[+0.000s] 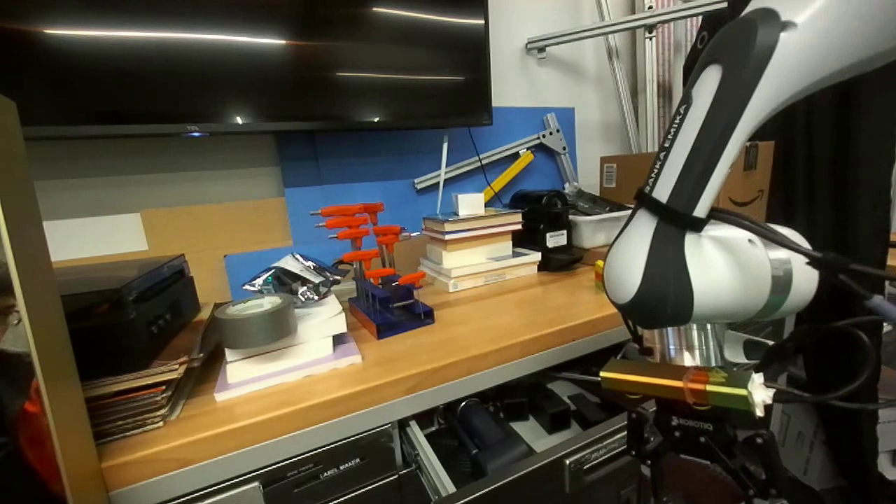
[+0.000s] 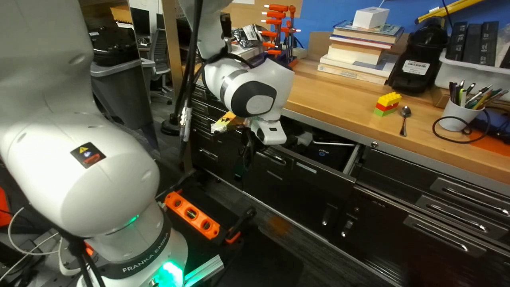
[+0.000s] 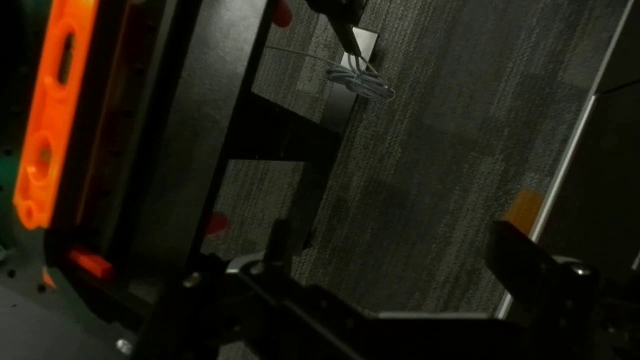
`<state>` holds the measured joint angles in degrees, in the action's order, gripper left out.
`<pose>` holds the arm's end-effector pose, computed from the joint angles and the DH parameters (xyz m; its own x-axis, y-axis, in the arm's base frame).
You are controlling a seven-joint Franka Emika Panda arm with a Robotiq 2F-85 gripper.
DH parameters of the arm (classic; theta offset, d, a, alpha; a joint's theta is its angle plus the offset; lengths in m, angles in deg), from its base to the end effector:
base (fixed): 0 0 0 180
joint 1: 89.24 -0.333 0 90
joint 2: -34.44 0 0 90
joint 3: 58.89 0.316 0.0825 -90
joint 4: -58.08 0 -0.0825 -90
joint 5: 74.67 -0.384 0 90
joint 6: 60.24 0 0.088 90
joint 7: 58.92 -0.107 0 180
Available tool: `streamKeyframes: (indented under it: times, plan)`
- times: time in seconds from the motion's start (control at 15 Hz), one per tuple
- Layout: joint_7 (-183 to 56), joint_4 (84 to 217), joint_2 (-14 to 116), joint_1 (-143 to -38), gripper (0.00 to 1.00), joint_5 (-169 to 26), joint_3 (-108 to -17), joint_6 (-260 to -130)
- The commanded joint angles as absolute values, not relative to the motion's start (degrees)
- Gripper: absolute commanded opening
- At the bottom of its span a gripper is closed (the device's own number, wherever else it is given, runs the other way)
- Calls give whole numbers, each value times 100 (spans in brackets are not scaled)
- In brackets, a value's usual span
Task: Pick up the black objects from the countertop and put them inside the open drawer then close the drawer
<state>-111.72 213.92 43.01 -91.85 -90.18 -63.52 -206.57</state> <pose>0.3610 -0.0183 0.1565 0.3208 -0.9166 -0.2388 -0.9031 -0.3720 0.2147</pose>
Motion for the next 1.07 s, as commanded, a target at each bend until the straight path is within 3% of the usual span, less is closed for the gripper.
streamKeyframes:
  times: [0.0,1.0]
  plan:
    - [-9980,20772,5106,-8845,100,-9600,-6135,-20950]
    - [-7931,17980,7239,-8674,100,-9572,-6048,-21312]
